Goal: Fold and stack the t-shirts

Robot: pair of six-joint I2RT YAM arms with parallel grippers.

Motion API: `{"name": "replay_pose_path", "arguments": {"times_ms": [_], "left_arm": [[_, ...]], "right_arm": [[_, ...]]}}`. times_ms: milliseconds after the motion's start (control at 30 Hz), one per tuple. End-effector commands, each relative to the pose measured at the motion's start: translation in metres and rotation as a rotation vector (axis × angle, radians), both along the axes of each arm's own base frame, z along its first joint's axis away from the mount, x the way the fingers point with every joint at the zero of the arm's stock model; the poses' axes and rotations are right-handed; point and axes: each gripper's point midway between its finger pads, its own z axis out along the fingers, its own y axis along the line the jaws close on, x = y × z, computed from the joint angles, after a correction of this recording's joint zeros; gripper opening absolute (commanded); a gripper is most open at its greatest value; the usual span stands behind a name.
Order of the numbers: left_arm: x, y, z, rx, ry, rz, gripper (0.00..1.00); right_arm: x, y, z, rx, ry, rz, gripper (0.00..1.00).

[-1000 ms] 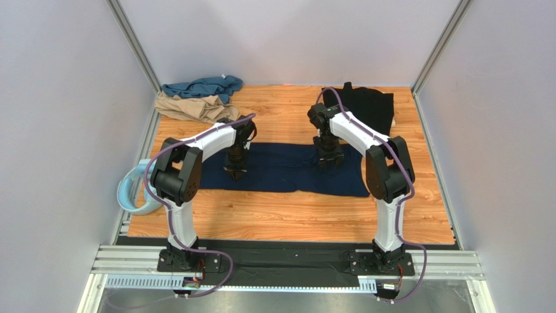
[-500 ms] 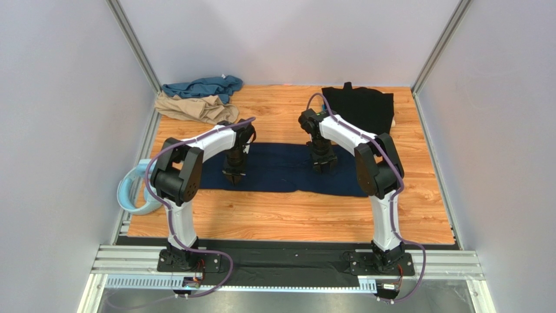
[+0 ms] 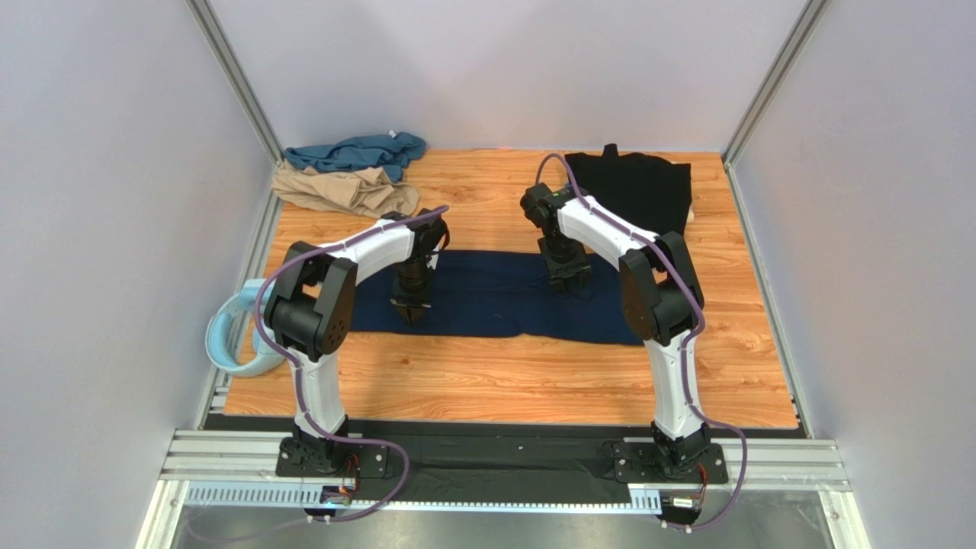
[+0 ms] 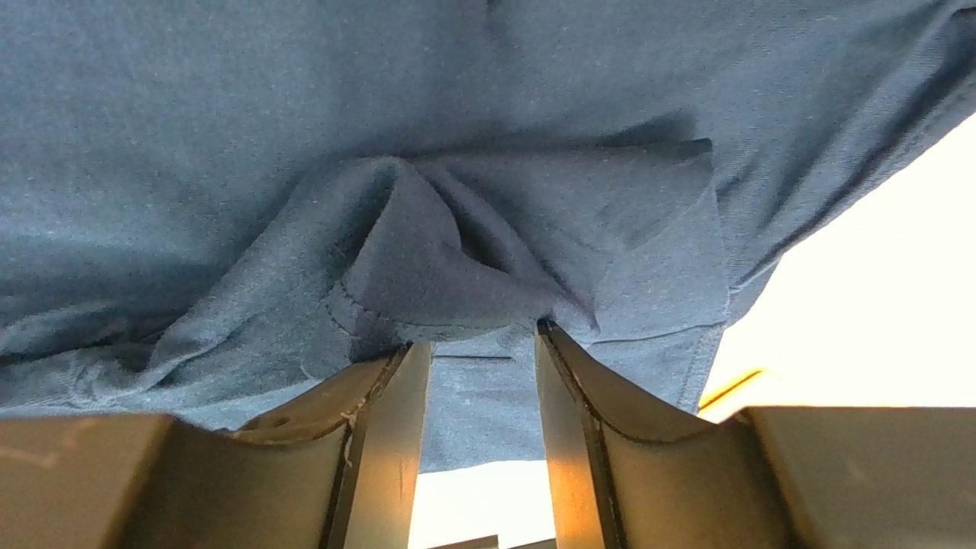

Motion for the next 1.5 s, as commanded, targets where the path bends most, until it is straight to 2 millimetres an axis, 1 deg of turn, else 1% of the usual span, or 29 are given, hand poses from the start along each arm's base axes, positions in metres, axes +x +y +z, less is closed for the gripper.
{"name": "replay_pose_path", "arguments": {"times_ms": [0, 67, 100, 133, 167, 233, 300, 333, 667, 867, 1033, 1100, 1167, 1200, 1267, 1400, 1467], "left_arm": [[-0.001, 0.000, 0.006, -0.011, -0.010, -0.014, 0.16], [-0.001, 0.001, 0.006, -0.010, -0.009, -0.014, 0.16], [-0.001, 0.000, 0.006, -0.012, -0.010, -0.014, 0.16], [-0.001, 0.000, 0.006, -0.012, -0.010, -0.014, 0.16], [-0.001, 0.000, 0.006, -0.012, -0.010, -0.014, 0.16], [-0.002, 0.001, 0.005, -0.010, -0.006, -0.014, 0.16], [-0.002, 0.001, 0.005, -0.011, -0.007, -0.017, 0.16], [-0.002, 0.001, 0.005, -0.010, -0.005, -0.017, 0.16], [0.001, -0.002, 0.005, -0.018, -0.007, -0.022, 0.16], [0.003, -0.002, 0.004, -0.018, -0.006, -0.028, 0.16], [0.003, -0.002, 0.005, -0.017, -0.010, -0.029, 0.16], [0.003, -0.001, 0.006, -0.016, -0.010, -0.029, 0.16], [0.001, -0.001, 0.005, -0.017, -0.008, -0.028, 0.16], [0.001, -0.001, 0.006, -0.017, -0.010, -0.029, 0.16], [0.000, -0.001, 0.004, -0.018, -0.006, -0.029, 0.16], [-0.001, -0.001, 0.002, -0.020, 0.000, -0.029, 0.16], [0.000, -0.001, 0.003, -0.020, 0.000, -0.032, 0.16]], "right_arm": [[0.017, -0.002, 0.008, -0.026, -0.063, 0.001, 0.42], [0.019, -0.002, 0.008, -0.030, -0.069, 0.000, 0.40], [0.021, -0.001, 0.008, -0.025, -0.073, 0.000, 0.31], [0.022, 0.000, 0.009, -0.022, -0.073, 0.008, 0.27], [0.024, 0.001, 0.008, -0.023, -0.074, 0.006, 0.20], [0.028, 0.003, 0.011, -0.017, -0.085, 0.012, 0.00], [0.031, 0.006, 0.014, -0.005, -0.092, 0.016, 0.00], [0.034, 0.008, 0.019, 0.005, -0.106, 0.019, 0.00], [0.043, 0.014, 0.036, 0.035, -0.150, 0.023, 0.00], [0.049, 0.023, 0.037, 0.075, -0.159, 0.031, 0.00], [0.054, 0.035, 0.024, 0.128, -0.152, 0.044, 0.00], [0.058, 0.042, 0.025, 0.156, -0.166, 0.051, 0.00], [0.065, 0.047, 0.032, 0.183, -0.202, 0.059, 0.01], [0.065, 0.050, 0.034, 0.197, -0.207, 0.063, 0.03], [0.070, 0.054, 0.039, 0.215, -0.228, 0.079, 0.03], [0.075, 0.058, 0.043, 0.233, -0.245, 0.093, 0.03], [0.079, 0.060, 0.045, 0.241, -0.257, 0.099, 0.07]]}}
